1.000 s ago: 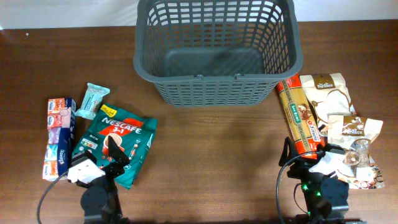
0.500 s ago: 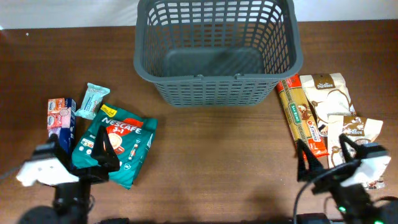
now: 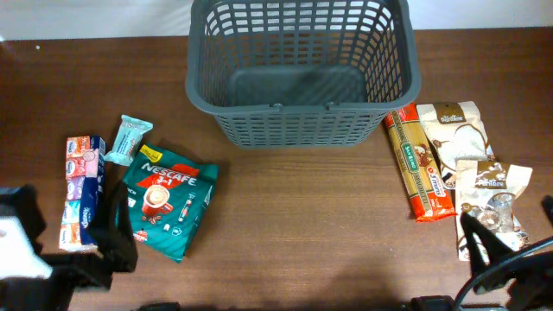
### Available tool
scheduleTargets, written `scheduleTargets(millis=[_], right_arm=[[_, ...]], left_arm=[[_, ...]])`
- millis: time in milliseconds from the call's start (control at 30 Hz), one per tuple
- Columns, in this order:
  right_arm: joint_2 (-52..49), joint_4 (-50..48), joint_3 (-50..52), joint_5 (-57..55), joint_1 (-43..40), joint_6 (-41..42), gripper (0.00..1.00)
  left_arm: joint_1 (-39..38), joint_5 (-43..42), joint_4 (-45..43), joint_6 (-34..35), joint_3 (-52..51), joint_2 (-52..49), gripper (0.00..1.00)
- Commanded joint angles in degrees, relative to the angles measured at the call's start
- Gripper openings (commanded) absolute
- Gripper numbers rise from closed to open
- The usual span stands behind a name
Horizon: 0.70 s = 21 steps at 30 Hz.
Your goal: Pack container
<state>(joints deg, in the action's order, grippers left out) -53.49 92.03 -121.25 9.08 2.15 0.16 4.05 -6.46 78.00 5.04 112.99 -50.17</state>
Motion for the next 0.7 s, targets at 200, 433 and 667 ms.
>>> scheduleTargets(millis=[200,433,667], right_arm=[[-8.94,5.27,-8.81,-13.86,-0.31,-1.44,0.99],[-9.40,5.18,3.43,-24.04,-0.31,2.71,0.99],[-13.07,4.35,12.55,-24.57,-3.30,8.98,0.99]], left_arm=[[0.04,13.73,9.70,-2.58,4.33,-6.88,0.99],[-7.89,28.09,7.32,-2.58,-2.36,-6.86,0.99],[-10.67,30.62,4.76,-1.33,-13.60,-6.71,0.99]])
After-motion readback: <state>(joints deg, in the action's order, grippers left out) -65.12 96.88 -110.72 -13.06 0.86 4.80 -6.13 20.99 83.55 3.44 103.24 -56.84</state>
